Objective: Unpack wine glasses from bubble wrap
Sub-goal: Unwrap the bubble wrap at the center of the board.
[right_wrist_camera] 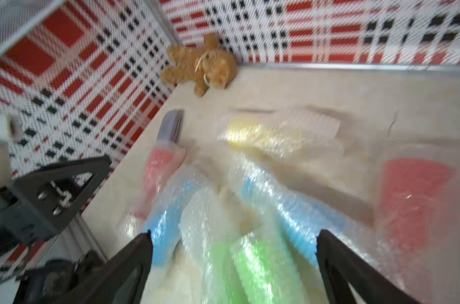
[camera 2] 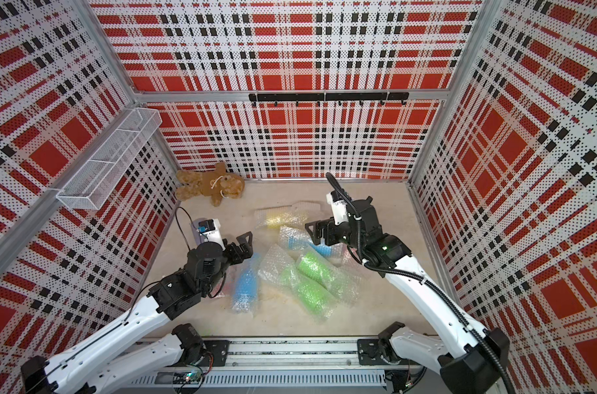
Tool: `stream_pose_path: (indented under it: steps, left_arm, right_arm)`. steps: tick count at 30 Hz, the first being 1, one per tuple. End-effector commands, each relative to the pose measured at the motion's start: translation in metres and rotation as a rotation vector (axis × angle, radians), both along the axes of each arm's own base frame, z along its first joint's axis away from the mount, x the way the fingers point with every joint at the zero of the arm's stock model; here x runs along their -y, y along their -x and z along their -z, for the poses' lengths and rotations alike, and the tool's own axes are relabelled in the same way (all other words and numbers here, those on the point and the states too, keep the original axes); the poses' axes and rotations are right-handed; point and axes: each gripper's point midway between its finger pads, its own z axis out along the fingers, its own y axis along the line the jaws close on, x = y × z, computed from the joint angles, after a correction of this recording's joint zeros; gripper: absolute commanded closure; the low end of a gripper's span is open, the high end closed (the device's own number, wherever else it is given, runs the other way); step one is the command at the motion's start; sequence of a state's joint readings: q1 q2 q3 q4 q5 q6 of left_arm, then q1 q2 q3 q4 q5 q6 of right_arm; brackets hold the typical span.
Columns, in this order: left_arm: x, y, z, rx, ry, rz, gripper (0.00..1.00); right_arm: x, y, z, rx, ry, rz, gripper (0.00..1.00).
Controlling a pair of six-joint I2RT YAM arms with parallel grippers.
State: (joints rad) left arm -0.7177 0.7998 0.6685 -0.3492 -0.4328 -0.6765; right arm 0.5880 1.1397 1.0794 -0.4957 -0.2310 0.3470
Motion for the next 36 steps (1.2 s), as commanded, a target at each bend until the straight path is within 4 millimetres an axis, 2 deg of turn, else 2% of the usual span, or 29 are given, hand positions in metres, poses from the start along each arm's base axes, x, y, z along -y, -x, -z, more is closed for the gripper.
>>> stream_pose_path:
  steps: [1,4,7,11,14,16,18,24,27,30,36]
  left_arm:
    - [0.008,0.02,0.011,-0.102,0.045,0.092,0.02]
    - [-0.004,0.012,0.019,-0.141,-0.018,0.043,0.02]
    - [-0.006,0.002,0.017,-0.16,0.006,0.029,0.02]
    - [-0.026,-0.009,-0.012,-0.057,0.0,-0.047,0.02]
    - [-0.043,-0.01,-0.036,0.042,0.002,-0.092,0.02]
    - [-0.05,-0.009,-0.044,0.088,0.007,-0.105,0.02]
    - [-0.053,-0.009,-0.046,0.108,0.012,-0.101,0.02]
    - [-0.052,-0.012,-0.034,0.077,0.019,-0.093,0.02]
    - [-0.047,-0.012,-0.031,0.069,0.041,-0.071,0.02]
    - [-0.031,-0.012,-0.025,0.039,0.075,0.006,0.02]
    - [0.013,-0.01,0.004,-0.069,0.174,0.181,0.01]
  right_arm:
    - [-0.027,0.039,0.048,-0.078,0.213,-0.21,0.0]
    - [-0.04,0.062,0.091,-0.118,0.386,-0.315,0.0]
    - [-0.043,0.07,0.12,-0.182,0.432,-0.344,0.0]
    - [-0.044,0.091,0.149,-0.287,0.497,-0.42,0.0]
    - [-0.043,0.103,0.172,-0.355,0.552,-0.437,0.0]
    - [-0.041,0.107,0.186,-0.403,0.585,-0.434,0.01]
    - [-0.043,0.111,0.197,-0.438,0.598,-0.436,0.06]
    - [-0.048,0.101,0.212,-0.444,0.59,-0.373,0.19]
    - [-0.053,0.087,0.212,-0.429,0.551,-0.319,0.24]
    - [-0.059,0.062,0.204,-0.442,0.416,-0.233,0.29]
    - [-0.068,0.011,0.176,-0.435,0.101,-0.082,0.34]
